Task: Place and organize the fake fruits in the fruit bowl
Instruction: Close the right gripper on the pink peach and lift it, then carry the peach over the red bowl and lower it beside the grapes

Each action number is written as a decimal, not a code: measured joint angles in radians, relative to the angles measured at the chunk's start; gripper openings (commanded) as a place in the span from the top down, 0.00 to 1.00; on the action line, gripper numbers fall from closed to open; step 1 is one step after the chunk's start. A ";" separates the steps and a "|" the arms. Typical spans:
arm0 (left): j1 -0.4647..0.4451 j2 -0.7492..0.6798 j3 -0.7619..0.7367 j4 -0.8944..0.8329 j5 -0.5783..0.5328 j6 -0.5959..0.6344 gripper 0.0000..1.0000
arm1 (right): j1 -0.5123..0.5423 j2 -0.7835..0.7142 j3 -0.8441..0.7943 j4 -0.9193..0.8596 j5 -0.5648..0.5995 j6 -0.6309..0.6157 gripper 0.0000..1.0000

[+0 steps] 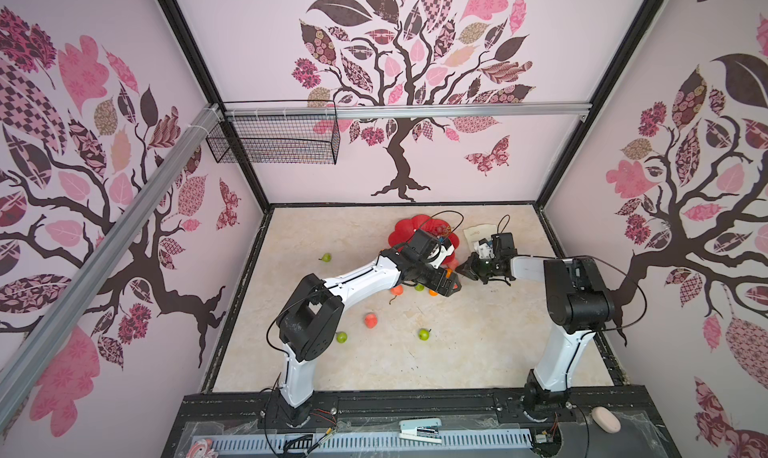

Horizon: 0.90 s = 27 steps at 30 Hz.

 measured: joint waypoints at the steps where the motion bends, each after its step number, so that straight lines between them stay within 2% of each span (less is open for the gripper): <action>1: 0.000 0.000 0.000 0.000 -0.003 0.002 0.02 | 0.000 -0.002 -0.005 0.000 0.001 0.000 0.95; 18: 0.013 -0.021 0.000 0.006 -0.022 0.019 0.03 | -0.001 -0.204 -0.050 -0.069 0.058 -0.035 0.99; 21: 0.040 -0.034 0.000 0.031 -0.005 -0.005 0.04 | -0.001 -0.225 -0.050 -0.092 0.076 -0.044 0.99; 27: 0.151 -0.037 0.000 0.092 0.033 -0.088 0.05 | -0.001 -0.251 -0.026 -0.113 0.092 -0.039 1.00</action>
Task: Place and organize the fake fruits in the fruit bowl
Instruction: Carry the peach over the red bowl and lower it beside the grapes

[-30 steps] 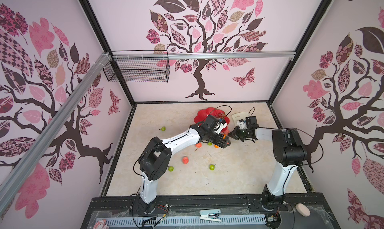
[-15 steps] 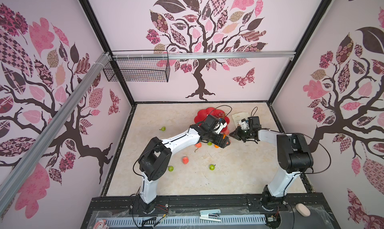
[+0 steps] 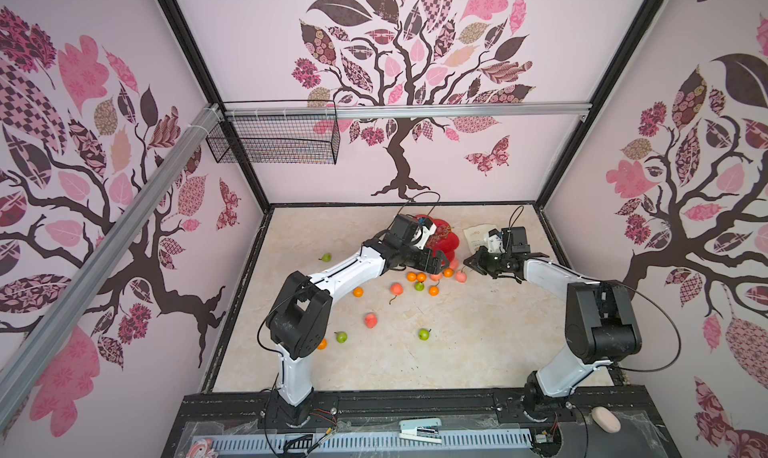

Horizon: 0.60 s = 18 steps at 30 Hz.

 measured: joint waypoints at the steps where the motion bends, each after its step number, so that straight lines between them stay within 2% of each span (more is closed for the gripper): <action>1: 0.021 0.000 0.000 0.005 0.002 -0.014 0.05 | 0.000 -0.005 0.008 0.000 0.002 0.007 1.00; 11: 0.134 0.003 0.000 0.046 0.009 -0.109 0.02 | 0.027 -0.009 0.127 0.019 0.047 0.071 1.00; 18: 0.163 0.004 0.000 0.067 0.008 -0.155 0.02 | 0.088 0.096 0.273 0.040 0.100 0.081 1.00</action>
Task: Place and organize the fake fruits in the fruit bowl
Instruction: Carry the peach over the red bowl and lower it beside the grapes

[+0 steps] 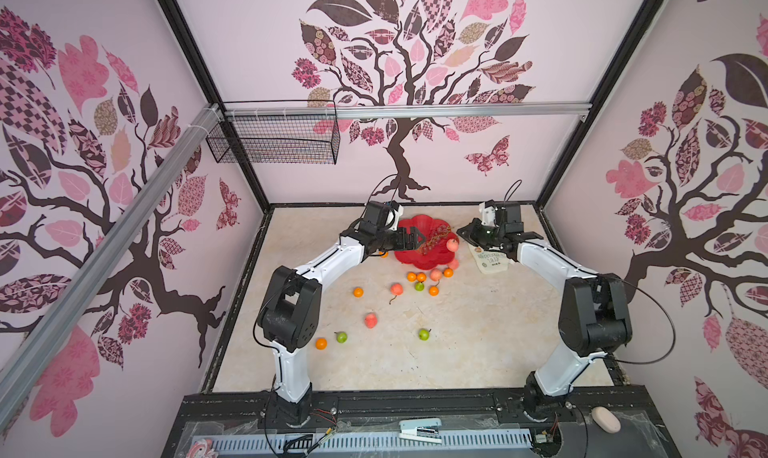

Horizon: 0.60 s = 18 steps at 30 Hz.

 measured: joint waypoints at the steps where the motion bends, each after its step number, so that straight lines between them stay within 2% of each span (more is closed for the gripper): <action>1: 0.003 0.002 0.000 0.010 0.000 -0.011 0.02 | 0.008 0.023 0.015 0.002 0.009 0.000 1.00; 10: 0.032 0.016 -0.026 0.105 0.000 -0.123 0.02 | 0.042 0.174 0.100 -0.016 0.084 0.001 1.00; 18: 0.024 0.016 -0.026 0.114 -0.016 -0.151 0.02 | 0.042 0.243 0.146 -0.018 0.136 0.004 1.00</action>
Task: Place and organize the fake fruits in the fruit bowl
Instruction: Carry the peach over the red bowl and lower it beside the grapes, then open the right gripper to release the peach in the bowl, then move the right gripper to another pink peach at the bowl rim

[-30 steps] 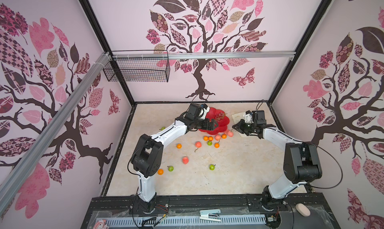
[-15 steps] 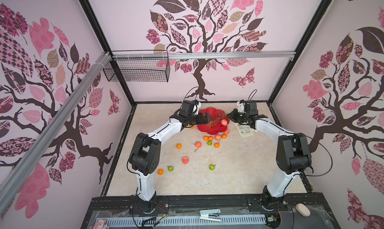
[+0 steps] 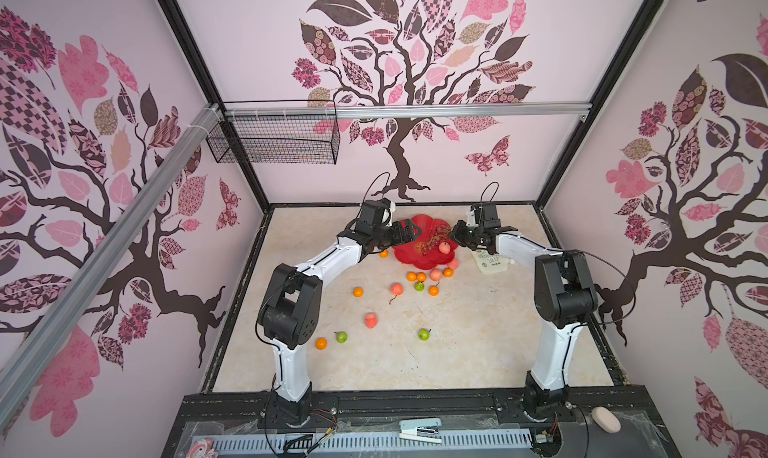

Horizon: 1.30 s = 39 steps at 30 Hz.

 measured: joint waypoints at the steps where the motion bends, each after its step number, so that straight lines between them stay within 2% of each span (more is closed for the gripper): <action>1: -0.005 0.000 0.000 -0.002 -0.008 0.000 0.02 | 0.000 0.009 0.002 0.001 0.003 0.001 1.00; 12: -0.092 0.000 0.000 -0.024 -0.056 0.024 0.02 | 0.000 0.064 0.031 -0.009 0.030 0.010 1.00; 30: -0.124 -0.001 0.000 -0.052 -0.105 0.077 0.02 | 0.000 0.057 0.050 -0.051 0.039 -0.022 0.81; 34: -0.150 -0.018 -0.011 -0.043 -0.124 0.099 0.01 | 0.000 0.015 0.027 -0.065 0.042 -0.048 0.79; 39: -0.201 -0.085 -0.094 0.029 -0.151 0.135 0.02 | 0.000 -0.132 -0.090 -0.063 0.057 -0.096 0.76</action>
